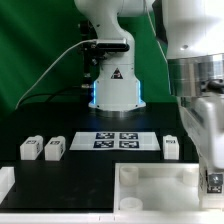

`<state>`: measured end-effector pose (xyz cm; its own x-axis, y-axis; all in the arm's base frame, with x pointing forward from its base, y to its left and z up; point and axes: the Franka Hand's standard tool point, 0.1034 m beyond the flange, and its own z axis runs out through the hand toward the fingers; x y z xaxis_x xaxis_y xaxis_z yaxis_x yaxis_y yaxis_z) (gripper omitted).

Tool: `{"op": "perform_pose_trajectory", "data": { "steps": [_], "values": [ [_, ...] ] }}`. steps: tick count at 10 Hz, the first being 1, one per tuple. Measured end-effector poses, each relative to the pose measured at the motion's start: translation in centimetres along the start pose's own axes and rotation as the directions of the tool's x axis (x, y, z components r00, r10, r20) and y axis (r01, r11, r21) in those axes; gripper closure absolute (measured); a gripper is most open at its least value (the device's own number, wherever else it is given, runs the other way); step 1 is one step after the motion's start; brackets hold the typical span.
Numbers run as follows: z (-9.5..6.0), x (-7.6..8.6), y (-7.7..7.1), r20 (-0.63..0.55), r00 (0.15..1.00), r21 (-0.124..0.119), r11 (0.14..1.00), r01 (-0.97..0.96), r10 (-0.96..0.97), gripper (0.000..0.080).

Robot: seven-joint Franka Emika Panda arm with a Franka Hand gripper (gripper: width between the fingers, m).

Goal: Assemble one leg

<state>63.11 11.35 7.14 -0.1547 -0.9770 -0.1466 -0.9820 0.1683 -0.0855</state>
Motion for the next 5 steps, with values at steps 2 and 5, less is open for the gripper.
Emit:
{"op": "perform_pose_trajectory", "data": {
  "steps": [2,5],
  "values": [
    [0.04,-0.18,0.05,-0.001,1.000,0.001,1.000,0.013,-0.013,0.0447],
    [-0.06,-0.22,-0.11,-0.008,0.954,-0.009,0.954,0.299,-0.299,0.0186]
  ]
}}
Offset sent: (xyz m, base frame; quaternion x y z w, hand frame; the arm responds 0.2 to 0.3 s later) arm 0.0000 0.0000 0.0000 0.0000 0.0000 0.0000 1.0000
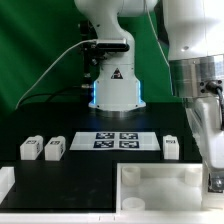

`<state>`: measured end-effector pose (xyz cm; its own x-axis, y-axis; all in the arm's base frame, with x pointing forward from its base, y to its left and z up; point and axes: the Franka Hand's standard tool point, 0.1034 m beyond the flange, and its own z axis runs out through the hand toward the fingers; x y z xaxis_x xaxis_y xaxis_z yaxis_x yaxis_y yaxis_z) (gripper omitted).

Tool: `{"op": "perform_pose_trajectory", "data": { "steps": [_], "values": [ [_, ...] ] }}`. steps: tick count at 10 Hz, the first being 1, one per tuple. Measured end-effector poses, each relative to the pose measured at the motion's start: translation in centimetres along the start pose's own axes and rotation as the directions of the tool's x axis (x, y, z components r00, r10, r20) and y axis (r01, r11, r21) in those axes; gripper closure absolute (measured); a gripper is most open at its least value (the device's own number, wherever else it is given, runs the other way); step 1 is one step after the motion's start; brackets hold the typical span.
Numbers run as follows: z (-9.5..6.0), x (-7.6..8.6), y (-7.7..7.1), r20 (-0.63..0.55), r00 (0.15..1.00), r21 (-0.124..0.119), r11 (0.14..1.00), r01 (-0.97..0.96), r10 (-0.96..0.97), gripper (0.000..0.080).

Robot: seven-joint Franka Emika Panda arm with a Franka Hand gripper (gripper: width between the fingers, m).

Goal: Assemble one leg

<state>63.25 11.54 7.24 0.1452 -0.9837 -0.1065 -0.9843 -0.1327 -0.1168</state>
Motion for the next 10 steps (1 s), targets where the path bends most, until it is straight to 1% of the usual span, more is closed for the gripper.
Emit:
{"op": "perform_pose_trajectory", "data": {
  "steps": [1,2,3,4,5,6,7,8,9,10],
  "values": [
    [0.03,-0.39,0.09,0.005,0.988,-0.013,0.987,0.157,-0.157,0.0186],
    [0.07,-0.68,0.24,0.012,0.946,-0.037,0.946,0.323,-0.323,0.0161],
    [0.04,-0.40,0.13,0.009,0.913,-0.031,0.912,0.409,-0.409,0.0152],
    [0.03,-0.24,0.12,0.008,0.860,-0.032,0.859,0.510,-0.510,0.0152],
    [0.02,-0.04,0.13,0.007,0.783,-0.037,0.782,0.622,-0.622,0.0151],
    [0.01,0.16,0.15,0.014,0.629,-0.068,0.627,0.776,-0.777,0.0151],
    [0.04,0.06,-0.40,0.016,0.429,-0.095,0.426,0.900,-0.903,0.0151],
    [0.16,-0.27,-0.53,0.018,0.362,-0.095,0.358,0.929,-0.932,0.0151],
    [0.18,-0.24,-0.50,0.014,0.414,-0.094,0.411,0.907,-0.910,0.0181],
    [0.18,-0.22,-0.50,0.010,0.456,-0.093,0.453,0.887,-0.890,0.0181]
  ]
}}
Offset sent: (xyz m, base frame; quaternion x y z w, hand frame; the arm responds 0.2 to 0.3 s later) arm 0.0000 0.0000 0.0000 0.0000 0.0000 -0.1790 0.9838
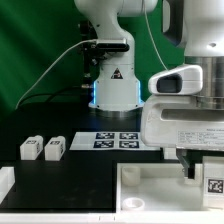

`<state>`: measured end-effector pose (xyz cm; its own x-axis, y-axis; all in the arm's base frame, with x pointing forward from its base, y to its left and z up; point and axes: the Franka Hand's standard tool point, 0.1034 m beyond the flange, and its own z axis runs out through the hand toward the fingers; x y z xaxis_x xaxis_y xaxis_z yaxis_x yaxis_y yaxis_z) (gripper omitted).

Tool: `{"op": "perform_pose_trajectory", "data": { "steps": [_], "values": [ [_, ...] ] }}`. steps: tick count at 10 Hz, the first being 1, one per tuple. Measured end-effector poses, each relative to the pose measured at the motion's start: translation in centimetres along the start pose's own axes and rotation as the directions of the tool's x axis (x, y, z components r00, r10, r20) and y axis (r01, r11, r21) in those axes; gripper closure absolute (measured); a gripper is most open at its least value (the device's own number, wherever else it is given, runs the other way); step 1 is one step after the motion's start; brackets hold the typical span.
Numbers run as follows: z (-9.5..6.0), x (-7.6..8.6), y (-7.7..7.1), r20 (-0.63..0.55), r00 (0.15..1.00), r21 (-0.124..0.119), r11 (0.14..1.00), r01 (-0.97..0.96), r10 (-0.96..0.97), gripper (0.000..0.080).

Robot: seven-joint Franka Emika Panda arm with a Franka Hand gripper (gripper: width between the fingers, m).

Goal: Assemble one leg

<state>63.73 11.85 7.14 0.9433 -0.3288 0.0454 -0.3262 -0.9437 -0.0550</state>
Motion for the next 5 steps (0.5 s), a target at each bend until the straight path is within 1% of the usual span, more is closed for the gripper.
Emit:
{"op": "perform_pose_trajectory", "data": {
  "steps": [1,2,3,4,5],
  "values": [
    [0.00,-0.03,-0.05,0.000,0.997,0.000,0.997,-0.080,0.080,0.0359],
    [0.01,-0.05,-0.07,0.001,0.986,0.001,0.986,-0.167,0.167,0.0359],
    [0.03,0.05,0.22,0.001,0.961,-0.003,0.961,-0.277,0.277,0.0505],
    [0.00,0.16,0.46,0.001,0.928,-0.004,0.928,-0.373,0.373,0.0505],
    [0.14,0.10,0.57,0.007,0.846,0.005,0.846,-0.534,0.534,0.0505]
  ]
}}
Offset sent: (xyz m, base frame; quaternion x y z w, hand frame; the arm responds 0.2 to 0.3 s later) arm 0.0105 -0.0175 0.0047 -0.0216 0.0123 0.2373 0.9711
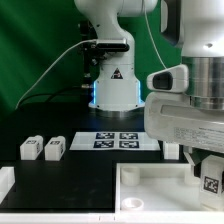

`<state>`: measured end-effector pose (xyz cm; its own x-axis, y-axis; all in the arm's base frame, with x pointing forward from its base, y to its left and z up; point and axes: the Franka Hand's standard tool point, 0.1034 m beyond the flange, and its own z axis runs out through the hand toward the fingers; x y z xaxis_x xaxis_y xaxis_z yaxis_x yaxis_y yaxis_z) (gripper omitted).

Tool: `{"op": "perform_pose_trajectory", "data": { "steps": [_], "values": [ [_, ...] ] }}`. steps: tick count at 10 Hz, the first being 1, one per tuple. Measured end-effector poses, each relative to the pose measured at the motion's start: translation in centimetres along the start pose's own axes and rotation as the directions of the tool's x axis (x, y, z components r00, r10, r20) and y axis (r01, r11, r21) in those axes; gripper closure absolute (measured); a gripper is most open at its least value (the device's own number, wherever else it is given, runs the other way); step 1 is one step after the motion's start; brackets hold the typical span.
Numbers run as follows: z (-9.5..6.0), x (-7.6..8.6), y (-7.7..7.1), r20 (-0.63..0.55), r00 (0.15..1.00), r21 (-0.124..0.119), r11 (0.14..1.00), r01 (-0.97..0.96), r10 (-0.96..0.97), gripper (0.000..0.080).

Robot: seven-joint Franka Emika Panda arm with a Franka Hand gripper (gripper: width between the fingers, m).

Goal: Assemble one leg

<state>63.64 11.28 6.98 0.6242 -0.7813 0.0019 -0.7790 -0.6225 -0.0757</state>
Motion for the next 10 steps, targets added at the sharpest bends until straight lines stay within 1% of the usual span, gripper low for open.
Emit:
{"op": "perform_pose_trajectory", "data": {
  "steps": [1,2,3,4,5,7,8,9,10],
  "values": [
    [0.11,-0.04,0.18,0.001,0.980,0.007,0.980,-0.197,0.197,0.0505],
    [0.12,-0.04,0.37,0.002,0.917,0.012,0.917,-0.398,0.398,0.0505],
    [0.14,-0.12,0.40,0.015,0.853,0.013,0.853,-0.522,0.522,0.0505],
    [0.15,-0.22,0.46,0.024,0.762,0.011,0.762,-0.647,0.647,0.0505],
    [0.17,-0.22,0.59,0.036,0.687,0.010,0.687,-0.726,0.726,0.0505],
    [0.18,-0.22,0.61,0.035,0.692,0.009,0.693,-0.721,0.721,0.0505],
    [0.24,-0.25,0.63,0.034,0.721,0.009,0.721,-0.693,0.692,0.0505],
    [0.25,-0.33,0.57,0.034,0.742,0.010,0.742,-0.670,0.670,0.0335],
    [0.14,-0.61,0.23,0.036,0.817,0.014,0.817,-0.576,0.576,0.0214]
  ]
}}
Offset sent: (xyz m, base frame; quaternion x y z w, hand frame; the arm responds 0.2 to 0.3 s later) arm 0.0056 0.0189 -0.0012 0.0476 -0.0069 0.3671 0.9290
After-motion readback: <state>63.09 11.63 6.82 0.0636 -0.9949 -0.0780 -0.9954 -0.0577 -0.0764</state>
